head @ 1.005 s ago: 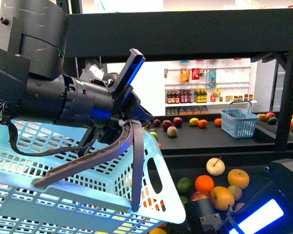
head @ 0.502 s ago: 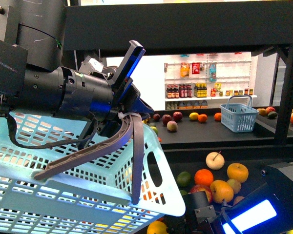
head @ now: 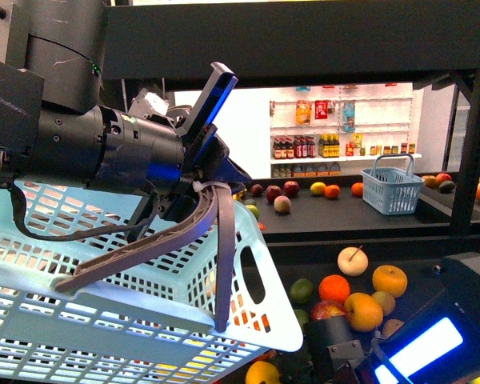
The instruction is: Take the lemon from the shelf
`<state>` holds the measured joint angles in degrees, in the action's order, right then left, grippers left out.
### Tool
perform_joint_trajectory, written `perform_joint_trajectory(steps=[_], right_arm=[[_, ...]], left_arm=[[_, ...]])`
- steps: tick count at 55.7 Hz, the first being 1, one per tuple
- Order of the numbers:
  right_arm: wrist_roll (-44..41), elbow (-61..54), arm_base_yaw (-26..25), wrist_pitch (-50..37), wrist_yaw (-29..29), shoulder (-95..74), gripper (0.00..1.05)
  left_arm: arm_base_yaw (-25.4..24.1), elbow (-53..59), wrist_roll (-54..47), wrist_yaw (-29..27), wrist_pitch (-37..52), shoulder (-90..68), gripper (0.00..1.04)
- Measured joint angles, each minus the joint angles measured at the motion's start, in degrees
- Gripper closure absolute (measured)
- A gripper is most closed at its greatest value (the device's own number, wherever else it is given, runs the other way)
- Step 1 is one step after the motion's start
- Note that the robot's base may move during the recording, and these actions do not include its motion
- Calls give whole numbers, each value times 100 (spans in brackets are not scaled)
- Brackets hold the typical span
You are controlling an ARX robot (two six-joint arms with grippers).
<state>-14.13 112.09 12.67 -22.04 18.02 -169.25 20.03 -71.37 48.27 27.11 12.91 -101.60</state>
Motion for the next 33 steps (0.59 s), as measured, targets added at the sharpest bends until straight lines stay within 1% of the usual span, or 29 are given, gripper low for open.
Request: perform_joint_trajectory(steps=[8, 25, 33], right_arm=[[201, -933, -337, -621, 85, 645, 33], [396, -3309, -1502, -1663, 428, 2787, 34], [741, -4188, -1764, -1954, 640, 3541, 34]], left_arm=[[0, 0, -2, -2, 0, 0, 96], [0, 0, 0, -2, 0, 0, 96], [0, 0, -2, 0, 0, 0, 96]])
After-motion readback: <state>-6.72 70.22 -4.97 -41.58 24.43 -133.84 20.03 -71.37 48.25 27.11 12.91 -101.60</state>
